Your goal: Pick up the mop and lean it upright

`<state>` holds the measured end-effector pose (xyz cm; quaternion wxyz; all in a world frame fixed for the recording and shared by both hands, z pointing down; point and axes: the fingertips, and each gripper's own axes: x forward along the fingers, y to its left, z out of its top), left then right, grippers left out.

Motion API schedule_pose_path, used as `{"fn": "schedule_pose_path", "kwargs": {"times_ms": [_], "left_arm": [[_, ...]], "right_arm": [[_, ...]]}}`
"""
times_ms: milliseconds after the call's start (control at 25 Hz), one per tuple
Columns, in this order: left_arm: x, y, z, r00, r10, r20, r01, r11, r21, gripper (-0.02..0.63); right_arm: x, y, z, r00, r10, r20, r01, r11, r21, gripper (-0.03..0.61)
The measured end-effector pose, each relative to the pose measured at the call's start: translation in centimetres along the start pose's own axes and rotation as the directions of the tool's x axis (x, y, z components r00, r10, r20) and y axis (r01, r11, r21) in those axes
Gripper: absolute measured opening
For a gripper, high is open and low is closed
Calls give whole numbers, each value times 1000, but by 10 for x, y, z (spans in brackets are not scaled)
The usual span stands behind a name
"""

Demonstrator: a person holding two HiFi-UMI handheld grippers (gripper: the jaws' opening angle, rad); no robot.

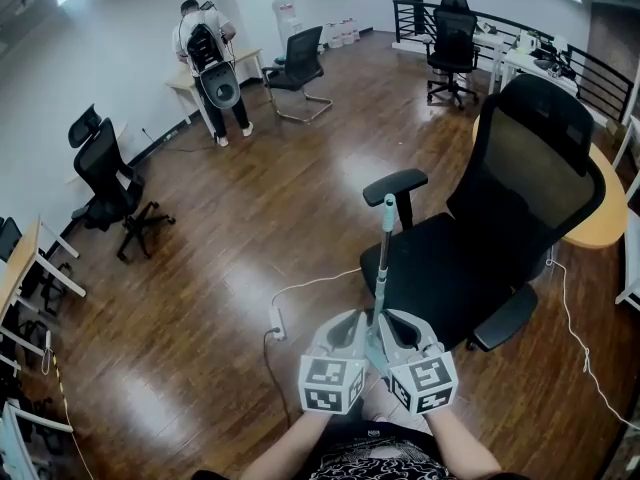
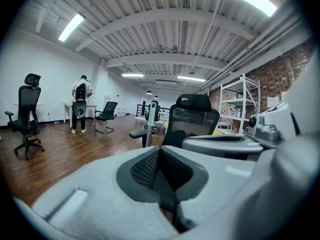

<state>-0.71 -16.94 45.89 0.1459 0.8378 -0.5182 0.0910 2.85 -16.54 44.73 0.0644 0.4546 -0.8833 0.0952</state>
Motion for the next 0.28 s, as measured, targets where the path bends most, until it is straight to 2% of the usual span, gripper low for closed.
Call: {"fn": "schedule_pose_path", "kwargs": {"times_ms": [280], "left_arm": [[4, 0, 0, 1000, -7, -3, 8, 1000, 1, 3]], "right_arm": [[3, -4, 0, 1000, -5, 1, 5, 1000, 6, 0]]}}
